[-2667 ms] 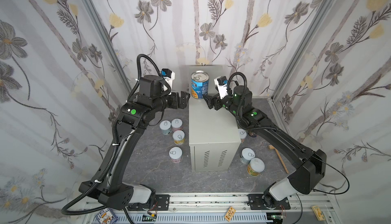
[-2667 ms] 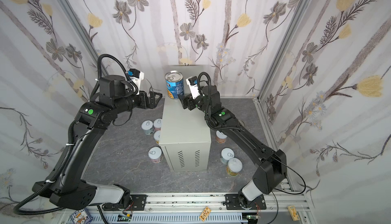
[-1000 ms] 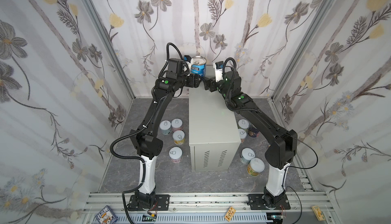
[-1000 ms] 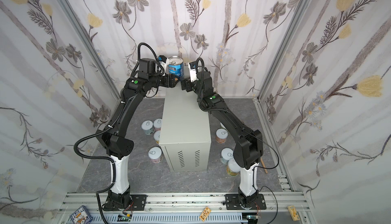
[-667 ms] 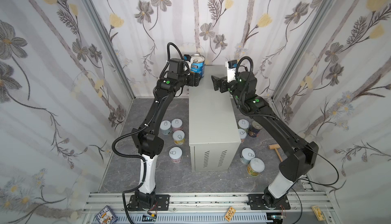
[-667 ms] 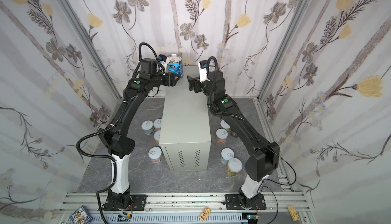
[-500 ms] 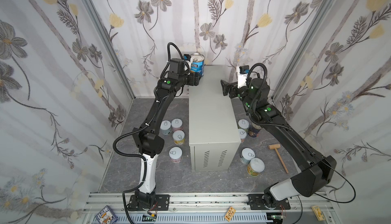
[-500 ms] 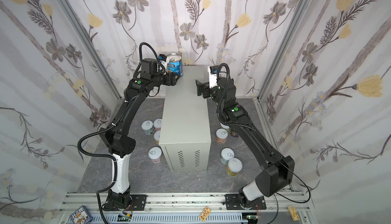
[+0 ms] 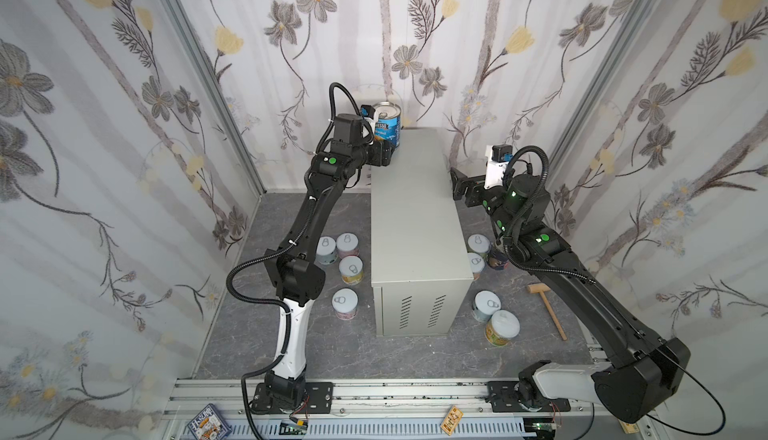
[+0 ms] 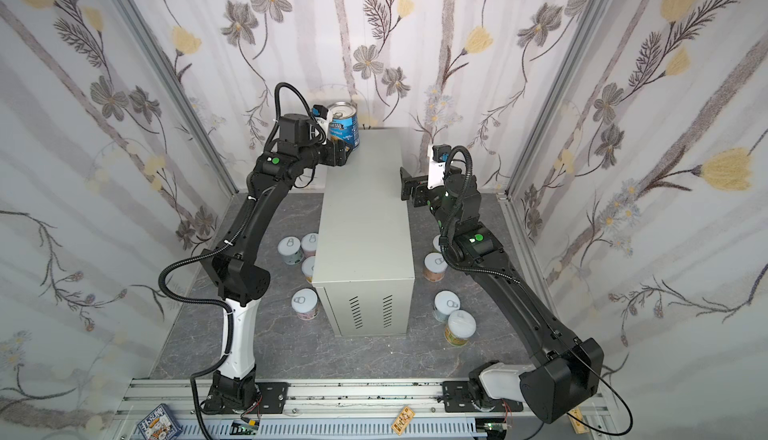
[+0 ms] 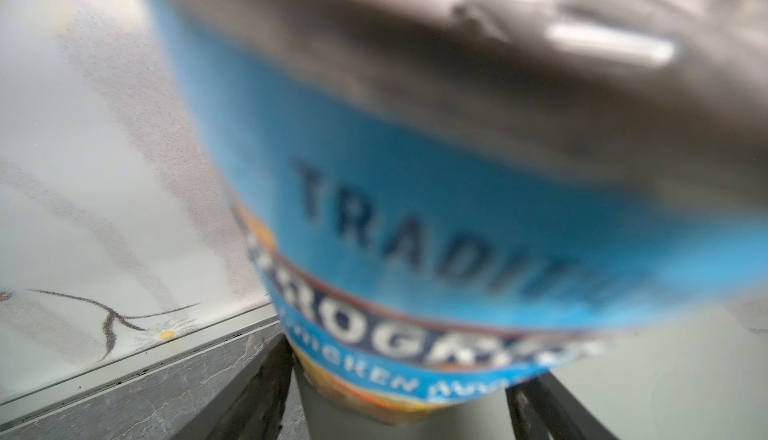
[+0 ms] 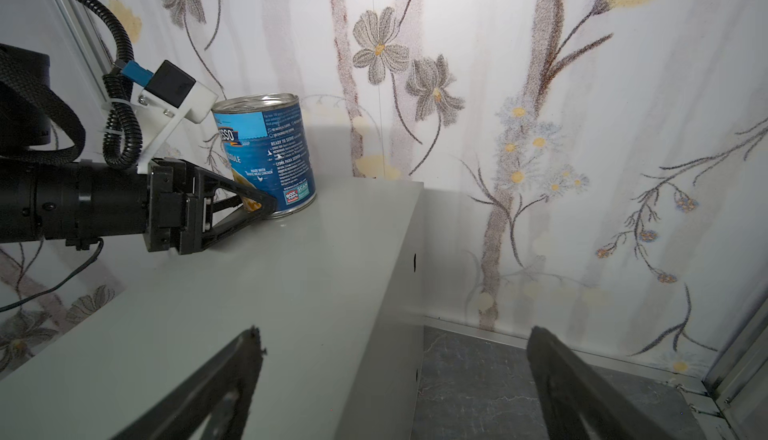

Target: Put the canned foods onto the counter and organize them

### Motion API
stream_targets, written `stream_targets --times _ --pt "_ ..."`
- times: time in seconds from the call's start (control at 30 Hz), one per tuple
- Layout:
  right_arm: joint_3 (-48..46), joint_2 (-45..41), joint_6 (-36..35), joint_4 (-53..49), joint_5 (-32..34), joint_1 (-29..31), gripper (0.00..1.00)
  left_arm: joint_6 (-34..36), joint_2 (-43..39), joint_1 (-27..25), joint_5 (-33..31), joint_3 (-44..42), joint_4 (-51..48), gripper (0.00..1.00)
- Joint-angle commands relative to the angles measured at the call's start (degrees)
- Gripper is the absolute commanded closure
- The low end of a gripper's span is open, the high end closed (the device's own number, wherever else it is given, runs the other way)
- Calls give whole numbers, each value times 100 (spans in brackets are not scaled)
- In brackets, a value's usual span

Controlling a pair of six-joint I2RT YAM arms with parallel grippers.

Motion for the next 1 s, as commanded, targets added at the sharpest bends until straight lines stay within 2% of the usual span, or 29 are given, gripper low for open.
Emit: stream_targets --times 0.0,0.33,0.4,0.6,0.73,0.97 --pt "-51 -31 42 314 96 -10 0 43 37 -12 223 63 45 21" --pt "-120 -5 69 335 48 -42 0 247 22 -124 442 160 -77 21" --pt "-131 4 79 329 31 -45 0 277 7 -135 261 158 -124 19" --pt "-240 -57 114 356 23 -71 0 120 -198 -134 -898 56 -181 6" --pt "-304 -97 130 354 14 -101 0 97 -288 -139 -547 -169 17 2" --pt "-367 -163 126 354 -2 -128 0 8 -54 -135 -166 -62 223 0"
